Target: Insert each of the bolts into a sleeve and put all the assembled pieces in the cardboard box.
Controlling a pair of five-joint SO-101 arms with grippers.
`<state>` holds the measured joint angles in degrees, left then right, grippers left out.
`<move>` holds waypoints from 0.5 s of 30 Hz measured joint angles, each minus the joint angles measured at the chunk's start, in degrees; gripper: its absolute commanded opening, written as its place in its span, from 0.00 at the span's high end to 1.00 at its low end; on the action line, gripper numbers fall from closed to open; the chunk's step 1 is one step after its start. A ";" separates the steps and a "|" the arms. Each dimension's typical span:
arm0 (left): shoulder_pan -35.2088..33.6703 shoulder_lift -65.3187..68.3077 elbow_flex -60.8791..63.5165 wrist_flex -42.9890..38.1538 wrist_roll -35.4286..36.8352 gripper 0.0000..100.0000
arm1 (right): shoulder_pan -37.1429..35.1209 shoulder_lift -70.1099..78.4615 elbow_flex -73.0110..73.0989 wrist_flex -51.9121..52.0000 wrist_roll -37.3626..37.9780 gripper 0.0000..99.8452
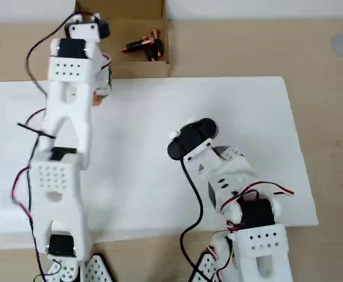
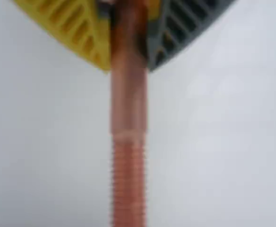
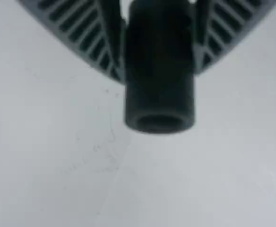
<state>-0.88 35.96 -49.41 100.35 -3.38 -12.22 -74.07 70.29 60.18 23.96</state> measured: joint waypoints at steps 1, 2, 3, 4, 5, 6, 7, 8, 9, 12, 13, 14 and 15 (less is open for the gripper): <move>-1.14 -3.96 4.92 0.00 0.79 0.99 | 0.00 0.00 0.00 0.00 0.00 0.99; -2.29 -8.26 9.67 0.00 1.58 0.99 | 0.00 0.00 0.00 0.00 0.00 0.99; -3.25 -12.66 13.80 0.00 2.73 0.99 | 0.00 0.00 0.00 0.00 0.00 0.99; -4.13 -16.97 17.85 0.00 3.34 0.99 | 0.00 0.00 0.00 0.00 0.00 0.99; -5.01 -21.54 21.63 0.00 3.78 0.99 | 0.00 0.00 0.00 0.00 0.00 0.99; -5.89 -25.93 24.97 0.00 4.57 0.99 | 0.00 0.00 0.00 0.00 0.00 0.99; -6.77 -30.42 28.04 0.00 5.36 0.99 | 0.00 0.00 0.00 0.00 0.00 0.99; -7.56 -34.99 31.03 0.00 5.80 0.99 | 0.00 0.00 0.00 0.00 0.00 0.99; -7.82 -39.38 33.93 0.00 6.33 0.99 | 0.00 0.00 0.00 0.00 0.00 0.99; -7.91 -52.04 42.81 0.00 6.59 0.99 | 0.00 0.00 0.00 0.00 0.00 0.99; -7.91 -55.91 45.98 0.00 6.59 0.99 | 0.00 0.00 0.00 0.00 0.00 0.99; -7.91 -59.78 49.58 -0.70 6.59 0.99 | -0.18 0.00 0.00 0.00 0.00 0.99; -7.91 -63.56 53.27 -1.41 6.24 0.99 | -1.05 0.00 0.00 0.00 0.00 0.99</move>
<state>-8.79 -27.60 3.87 98.95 2.86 -13.27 -74.07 70.29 60.18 23.96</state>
